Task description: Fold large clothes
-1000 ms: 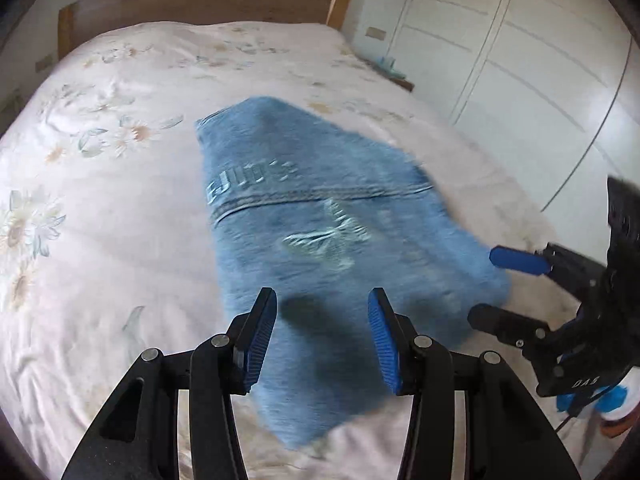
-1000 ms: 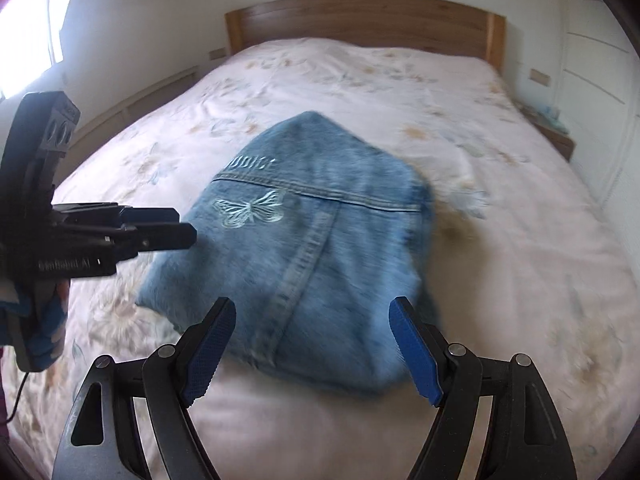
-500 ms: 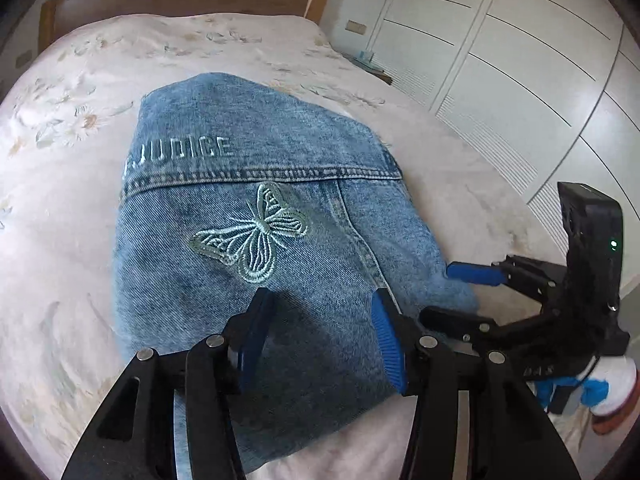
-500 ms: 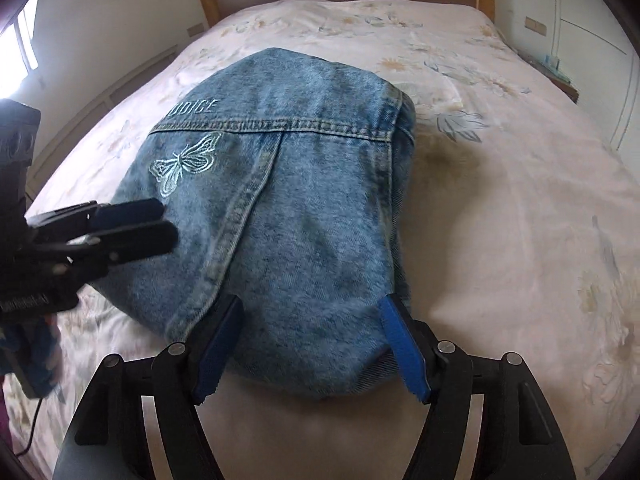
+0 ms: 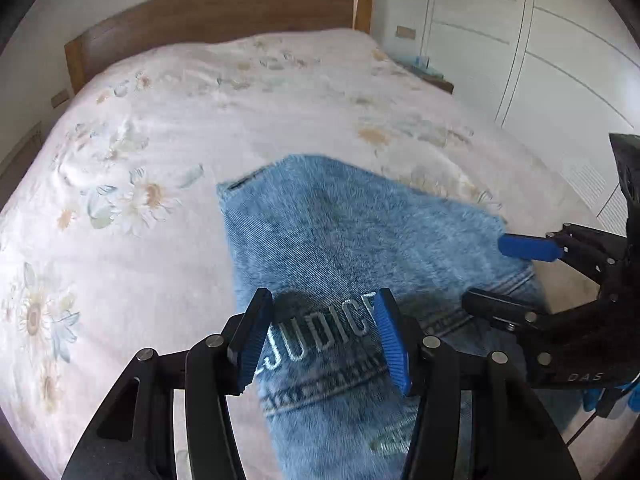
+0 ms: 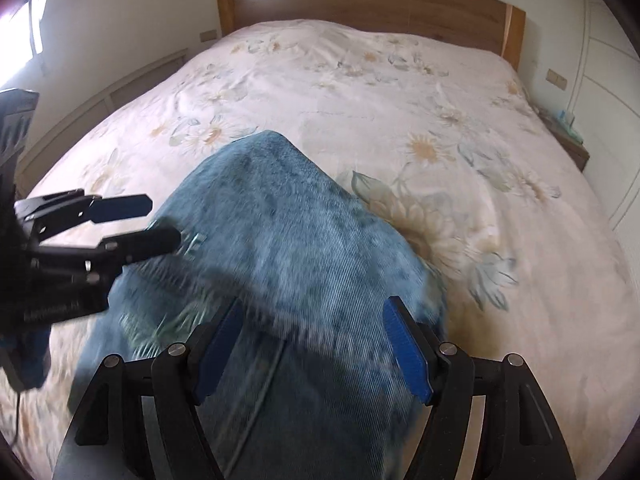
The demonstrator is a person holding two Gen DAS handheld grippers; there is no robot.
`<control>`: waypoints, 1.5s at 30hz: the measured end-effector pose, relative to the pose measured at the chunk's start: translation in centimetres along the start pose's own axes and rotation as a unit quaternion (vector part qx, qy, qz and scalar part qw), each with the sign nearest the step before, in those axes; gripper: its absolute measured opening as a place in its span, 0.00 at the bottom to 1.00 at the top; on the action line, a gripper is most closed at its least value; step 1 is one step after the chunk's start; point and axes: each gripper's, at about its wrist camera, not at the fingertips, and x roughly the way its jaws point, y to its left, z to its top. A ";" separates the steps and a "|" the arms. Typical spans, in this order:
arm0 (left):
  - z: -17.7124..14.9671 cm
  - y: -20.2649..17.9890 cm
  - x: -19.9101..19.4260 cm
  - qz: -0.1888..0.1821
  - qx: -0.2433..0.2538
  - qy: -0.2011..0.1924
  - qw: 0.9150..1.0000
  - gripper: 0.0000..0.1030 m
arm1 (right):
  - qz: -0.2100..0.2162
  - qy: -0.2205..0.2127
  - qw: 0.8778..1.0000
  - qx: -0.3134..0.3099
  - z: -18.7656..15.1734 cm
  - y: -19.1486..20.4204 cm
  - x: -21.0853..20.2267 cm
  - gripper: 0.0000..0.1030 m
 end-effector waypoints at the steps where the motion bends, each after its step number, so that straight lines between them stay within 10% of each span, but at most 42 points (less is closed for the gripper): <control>1: -0.3 -0.1 0.6 0.003 0.009 0.008 1.000 0.50 | 0.005 0.002 1.000 0.009 0.1 -0.3 1.0 0.72; 15: -3.0 3.1 -2.7 -0.030 -0.055 0.004 0.998 0.63 | 0.010 0.026 0.999 0.034 -2.7 -4.1 -0.6 0.72; 27: -6.9 5.5 0.1 -0.203 -0.160 0.103 0.960 0.72 | 0.174 0.107 0.958 0.203 -6.9 -8.6 3.4 0.81; 36: -6.4 4.9 -2.1 -0.228 -0.170 0.036 0.958 0.32 | 0.225 0.073 0.950 0.202 -6.9 -7.6 2.8 0.32; 45: -6.2 10.9 -10.1 -0.196 -0.157 -0.011 0.968 0.32 | 0.278 0.018 0.948 0.157 -3.2 -0.4 -0.2 0.28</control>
